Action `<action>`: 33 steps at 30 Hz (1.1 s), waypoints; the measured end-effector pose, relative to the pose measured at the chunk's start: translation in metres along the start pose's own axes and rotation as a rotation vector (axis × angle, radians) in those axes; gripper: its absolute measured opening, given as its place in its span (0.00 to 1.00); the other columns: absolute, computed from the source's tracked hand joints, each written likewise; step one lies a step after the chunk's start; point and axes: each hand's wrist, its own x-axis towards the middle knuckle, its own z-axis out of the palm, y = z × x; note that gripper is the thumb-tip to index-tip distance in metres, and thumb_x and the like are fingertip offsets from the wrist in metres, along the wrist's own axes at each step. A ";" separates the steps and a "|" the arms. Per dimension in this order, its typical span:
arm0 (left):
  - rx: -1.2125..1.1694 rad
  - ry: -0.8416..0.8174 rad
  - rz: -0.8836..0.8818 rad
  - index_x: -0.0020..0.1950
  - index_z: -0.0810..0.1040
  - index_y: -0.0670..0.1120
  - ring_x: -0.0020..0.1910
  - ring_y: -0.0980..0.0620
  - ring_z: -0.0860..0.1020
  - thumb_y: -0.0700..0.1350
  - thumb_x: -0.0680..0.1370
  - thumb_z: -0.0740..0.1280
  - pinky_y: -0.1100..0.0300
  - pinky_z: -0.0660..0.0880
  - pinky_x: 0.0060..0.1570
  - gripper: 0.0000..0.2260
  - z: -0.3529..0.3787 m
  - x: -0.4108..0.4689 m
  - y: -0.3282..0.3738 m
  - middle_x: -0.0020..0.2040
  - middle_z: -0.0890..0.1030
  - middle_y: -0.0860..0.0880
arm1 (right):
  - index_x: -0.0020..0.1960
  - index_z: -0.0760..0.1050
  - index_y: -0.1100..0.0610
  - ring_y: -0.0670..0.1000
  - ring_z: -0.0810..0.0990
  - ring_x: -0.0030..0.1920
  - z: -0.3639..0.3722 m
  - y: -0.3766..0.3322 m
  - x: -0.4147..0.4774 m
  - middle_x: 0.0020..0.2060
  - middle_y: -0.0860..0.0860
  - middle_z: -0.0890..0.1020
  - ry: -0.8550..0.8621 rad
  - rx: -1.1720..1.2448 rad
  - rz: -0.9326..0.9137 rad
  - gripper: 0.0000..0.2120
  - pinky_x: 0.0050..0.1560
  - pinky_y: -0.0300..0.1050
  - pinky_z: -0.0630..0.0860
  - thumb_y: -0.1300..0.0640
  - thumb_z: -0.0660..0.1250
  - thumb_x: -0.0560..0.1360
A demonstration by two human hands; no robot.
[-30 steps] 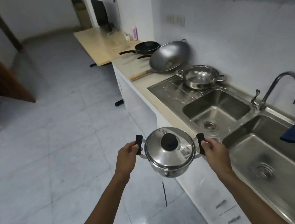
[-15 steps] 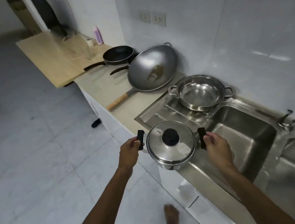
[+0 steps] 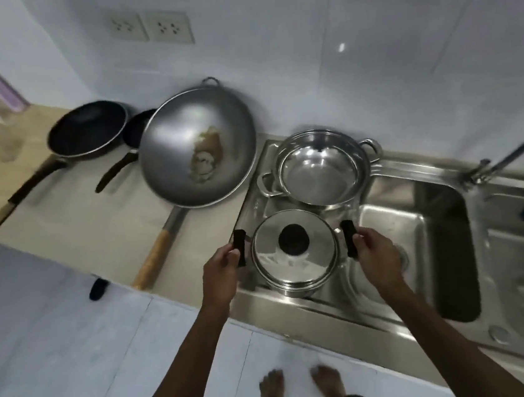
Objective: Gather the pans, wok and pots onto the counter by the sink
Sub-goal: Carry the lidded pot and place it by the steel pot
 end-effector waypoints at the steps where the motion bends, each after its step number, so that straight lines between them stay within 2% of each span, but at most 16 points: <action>1: 0.021 -0.032 0.007 0.66 0.80 0.43 0.58 0.43 0.81 0.44 0.82 0.64 0.43 0.78 0.60 0.14 -0.002 0.009 0.001 0.58 0.83 0.43 | 0.59 0.80 0.63 0.61 0.84 0.48 0.004 -0.001 -0.002 0.48 0.62 0.86 0.009 0.008 0.034 0.11 0.51 0.54 0.78 0.61 0.63 0.81; 3: 0.041 -0.083 0.014 0.68 0.79 0.44 0.60 0.44 0.80 0.45 0.82 0.64 0.44 0.78 0.62 0.15 -0.005 0.022 0.002 0.60 0.83 0.43 | 0.60 0.79 0.63 0.63 0.84 0.47 0.011 -0.001 -0.004 0.48 0.62 0.86 0.014 0.046 0.099 0.12 0.54 0.64 0.79 0.62 0.61 0.81; 5: 0.039 -0.120 0.010 0.69 0.77 0.44 0.62 0.45 0.79 0.46 0.83 0.64 0.42 0.76 0.64 0.16 -0.008 0.031 0.002 0.63 0.82 0.44 | 0.60 0.79 0.64 0.63 0.84 0.47 0.015 -0.003 -0.006 0.47 0.63 0.86 0.029 0.053 0.131 0.12 0.52 0.66 0.78 0.62 0.61 0.82; 10: 0.063 -0.179 0.050 0.71 0.75 0.45 0.63 0.44 0.78 0.49 0.83 0.63 0.41 0.75 0.65 0.18 -0.014 0.047 0.001 0.64 0.81 0.44 | 0.58 0.80 0.65 0.59 0.84 0.38 0.024 -0.012 -0.009 0.40 0.59 0.85 0.078 0.059 0.127 0.12 0.45 0.64 0.81 0.62 0.60 0.82; 16: 0.053 -0.145 0.110 0.72 0.73 0.46 0.66 0.46 0.76 0.52 0.84 0.61 0.49 0.73 0.67 0.19 -0.008 0.041 -0.006 0.65 0.80 0.49 | 0.61 0.79 0.61 0.57 0.85 0.42 0.030 -0.012 -0.013 0.43 0.56 0.85 0.115 0.058 0.119 0.13 0.46 0.63 0.82 0.59 0.60 0.83; 19: 0.063 -0.149 0.116 0.74 0.72 0.46 0.67 0.46 0.76 0.52 0.84 0.61 0.46 0.73 0.68 0.19 -0.009 0.041 -0.007 0.67 0.79 0.46 | 0.63 0.78 0.60 0.57 0.85 0.44 0.030 -0.011 -0.014 0.44 0.57 0.86 0.119 0.071 0.120 0.13 0.46 0.64 0.81 0.57 0.60 0.83; 23: 0.075 -0.151 0.136 0.73 0.72 0.47 0.66 0.45 0.77 0.52 0.84 0.60 0.43 0.74 0.67 0.19 -0.009 0.043 -0.010 0.65 0.80 0.45 | 0.63 0.78 0.60 0.55 0.85 0.42 0.031 -0.012 -0.017 0.42 0.56 0.86 0.137 0.070 0.097 0.14 0.44 0.62 0.82 0.56 0.60 0.83; 27: 0.084 -0.121 0.113 0.73 0.72 0.45 0.66 0.43 0.76 0.51 0.84 0.61 0.42 0.74 0.67 0.20 -0.007 0.041 -0.008 0.67 0.79 0.43 | 0.64 0.77 0.61 0.62 0.84 0.45 0.031 -0.010 -0.019 0.46 0.60 0.86 0.134 0.031 0.091 0.14 0.47 0.60 0.80 0.56 0.59 0.83; 30: 0.135 -0.093 0.144 0.71 0.75 0.44 0.64 0.43 0.77 0.50 0.84 0.61 0.42 0.74 0.66 0.18 -0.006 0.038 -0.004 0.64 0.80 0.42 | 0.64 0.77 0.60 0.63 0.84 0.48 0.029 -0.012 -0.018 0.47 0.61 0.86 0.104 0.010 0.105 0.14 0.49 0.54 0.78 0.56 0.59 0.83; 33: 0.249 -0.053 0.171 0.69 0.76 0.41 0.62 0.39 0.78 0.49 0.84 0.61 0.46 0.75 0.64 0.17 -0.003 0.029 0.000 0.63 0.81 0.40 | 0.63 0.77 0.57 0.63 0.83 0.48 0.018 -0.012 -0.023 0.48 0.60 0.86 0.061 -0.032 0.089 0.13 0.42 0.46 0.71 0.56 0.60 0.83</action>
